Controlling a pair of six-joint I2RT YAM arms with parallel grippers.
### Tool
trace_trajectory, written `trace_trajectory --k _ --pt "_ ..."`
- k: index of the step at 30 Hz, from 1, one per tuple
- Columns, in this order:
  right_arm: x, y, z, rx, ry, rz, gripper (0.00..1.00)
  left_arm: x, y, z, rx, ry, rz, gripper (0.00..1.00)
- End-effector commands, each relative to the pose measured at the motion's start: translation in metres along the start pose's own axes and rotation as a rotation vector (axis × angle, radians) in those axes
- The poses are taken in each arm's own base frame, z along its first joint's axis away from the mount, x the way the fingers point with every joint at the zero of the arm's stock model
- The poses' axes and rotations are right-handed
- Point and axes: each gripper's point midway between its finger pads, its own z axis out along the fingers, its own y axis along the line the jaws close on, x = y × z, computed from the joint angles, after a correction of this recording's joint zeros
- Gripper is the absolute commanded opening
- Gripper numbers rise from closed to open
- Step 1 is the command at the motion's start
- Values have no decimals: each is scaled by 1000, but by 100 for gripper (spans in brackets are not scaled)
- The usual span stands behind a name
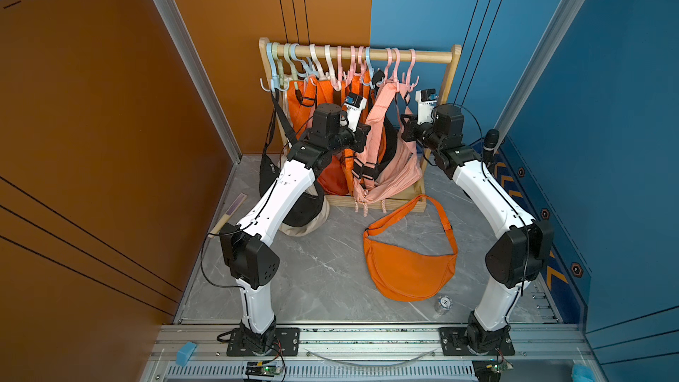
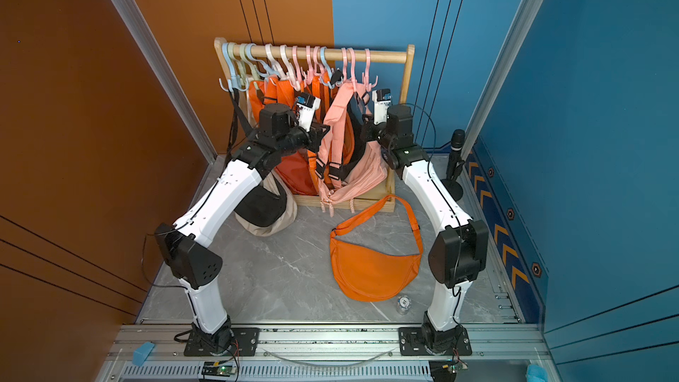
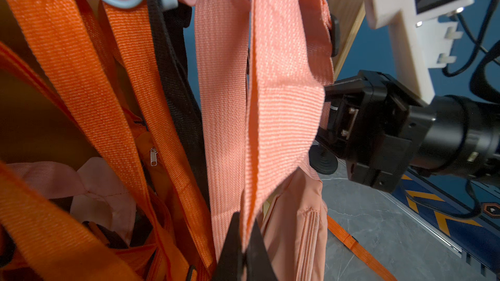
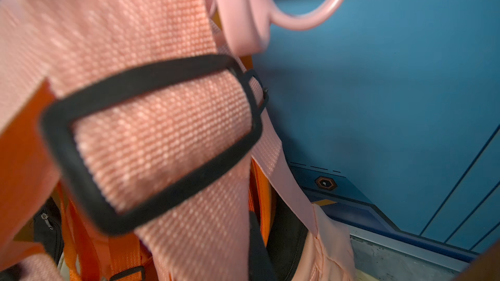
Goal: Take the bag off the hook
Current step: Pick up the bag from the hook.
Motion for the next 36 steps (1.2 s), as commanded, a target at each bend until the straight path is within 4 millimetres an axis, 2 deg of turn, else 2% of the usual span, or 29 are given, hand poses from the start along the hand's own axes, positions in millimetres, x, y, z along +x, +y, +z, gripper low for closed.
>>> trace_trajectory --k 1,5,15,23,32,36 --pt "-28 15 -26 -32 -49 10 0 -19 -8 -18 -15 -33 9 0" --pt "-40 20 -35 -41 -73 10 0 -26 -9 -19 -27 -36 12 0" --pt "-64 31 -55 -74 -124 11 0 -61 -16 -25 -33 -87 16 0" --pt "-79 28 -66 -76 -155 20 0 -80 -18 -28 -43 -119 26 0" --pt "-92 14 -60 -78 -179 79 0 -94 -12 -25 -52 -155 6 0" --pt "-97 6 -52 -68 -181 86 0 -104 -1 -26 -70 -189 -2 0"
